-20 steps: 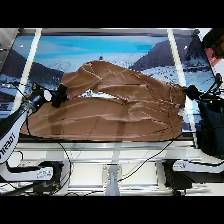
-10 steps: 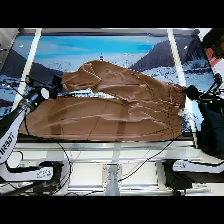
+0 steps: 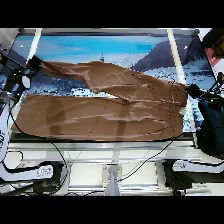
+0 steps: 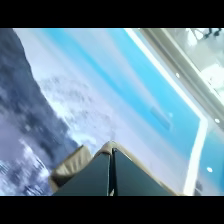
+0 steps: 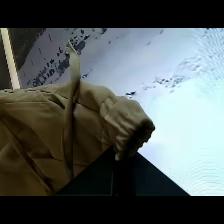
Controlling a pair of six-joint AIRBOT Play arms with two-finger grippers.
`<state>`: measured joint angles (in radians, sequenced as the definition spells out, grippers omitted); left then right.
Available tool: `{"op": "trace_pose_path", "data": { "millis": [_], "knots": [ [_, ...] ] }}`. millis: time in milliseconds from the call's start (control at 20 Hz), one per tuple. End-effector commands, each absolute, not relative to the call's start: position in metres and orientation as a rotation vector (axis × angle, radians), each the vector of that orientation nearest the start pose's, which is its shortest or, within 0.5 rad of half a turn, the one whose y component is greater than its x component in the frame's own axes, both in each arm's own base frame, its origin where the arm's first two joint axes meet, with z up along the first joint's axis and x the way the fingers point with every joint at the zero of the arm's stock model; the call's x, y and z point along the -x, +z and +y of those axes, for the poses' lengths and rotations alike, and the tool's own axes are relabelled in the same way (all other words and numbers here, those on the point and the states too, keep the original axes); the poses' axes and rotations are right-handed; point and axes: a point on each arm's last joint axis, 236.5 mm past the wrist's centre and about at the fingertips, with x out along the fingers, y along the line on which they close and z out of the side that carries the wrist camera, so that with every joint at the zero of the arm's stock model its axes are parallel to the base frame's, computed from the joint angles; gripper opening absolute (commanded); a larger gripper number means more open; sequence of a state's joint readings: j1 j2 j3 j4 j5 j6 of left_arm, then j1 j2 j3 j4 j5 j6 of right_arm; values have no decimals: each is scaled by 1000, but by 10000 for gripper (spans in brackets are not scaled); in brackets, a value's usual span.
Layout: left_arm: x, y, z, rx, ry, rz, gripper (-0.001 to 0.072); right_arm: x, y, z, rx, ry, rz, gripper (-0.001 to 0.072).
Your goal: Fold the clothes and pants, and hang the long-sleeved shirts on hangers.
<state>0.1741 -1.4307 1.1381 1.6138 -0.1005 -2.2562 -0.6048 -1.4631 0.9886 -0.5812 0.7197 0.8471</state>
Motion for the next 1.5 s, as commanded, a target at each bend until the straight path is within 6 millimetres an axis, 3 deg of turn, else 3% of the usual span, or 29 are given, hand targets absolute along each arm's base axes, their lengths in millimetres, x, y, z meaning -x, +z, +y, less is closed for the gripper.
{"op": "trace_pose_path", "data": {
  "millis": [0, 100, 200, 450, 650, 800, 900, 950, 1000, 1100, 1200, 1250, 1300, 1350, 1400, 1450],
  "knots": [
    [-550, 99, 135, 584, 336, 287, 14, -458, -5, -150, -619, -29, 735, 31],
    [-545, 97, 150, 573, 363, 289, 14, -466, 10, -157, -592, -32, 709, 31],
    [-537, 84, 158, 498, 379, 358, 14, -464, 8, -164, -572, -62, 723, 31],
    [-486, 8, 152, 130, 319, 807, 14, -451, -21, -156, -527, -78, 853, 31],
    [-452, -29, 161, 49, 328, 1012, 14, -456, -27, -136, -460, -41, 884, 31],
    [-447, -41, 162, 49, 331, 1048, 14, -457, -28, -129, -436, -27, 896, 31],
    [-446, -44, 174, -6, 346, 1055, 14, -455, -30, -132, -437, -40, 907, 31],
    [-454, -40, 177, -7, 349, 1016, 14, -455, -31, -132, -442, -46, 909, 31],
    [-469, -31, 178, 11, 351, 936, 14, -455, -31, -132, -443, -46, 909, 31],
    [-514, 11, 174, 72, 344, 686, 14, -455, -30, -131, -448, -45, 906, 31],
    [-562, 93, 167, 165, 312, 329, 13, -459, -26, -128, -478, -40, 888, 31],
    [-578, 147, 162, 222, 280, 125, 13, -461, -23, -126, -500, -37, 876, 32],
    [-585, 193, 156, 252, 242, -34, 13, -463, -21, -124, -520, -34, 865, 31],
    [-587, 228, 150, 261, 213, -133, 14, -465, -19, -123, -534, -32, 856, 31],
    [-586, 243, 146, 259, 204, -157, 14, -465, -18, -122, -543, -30, 852, 32],
    [-585, 243, 144, 259, 206, -139, 14, -466, -17, -121, -550, -29, 849, 32]
  ]
}}
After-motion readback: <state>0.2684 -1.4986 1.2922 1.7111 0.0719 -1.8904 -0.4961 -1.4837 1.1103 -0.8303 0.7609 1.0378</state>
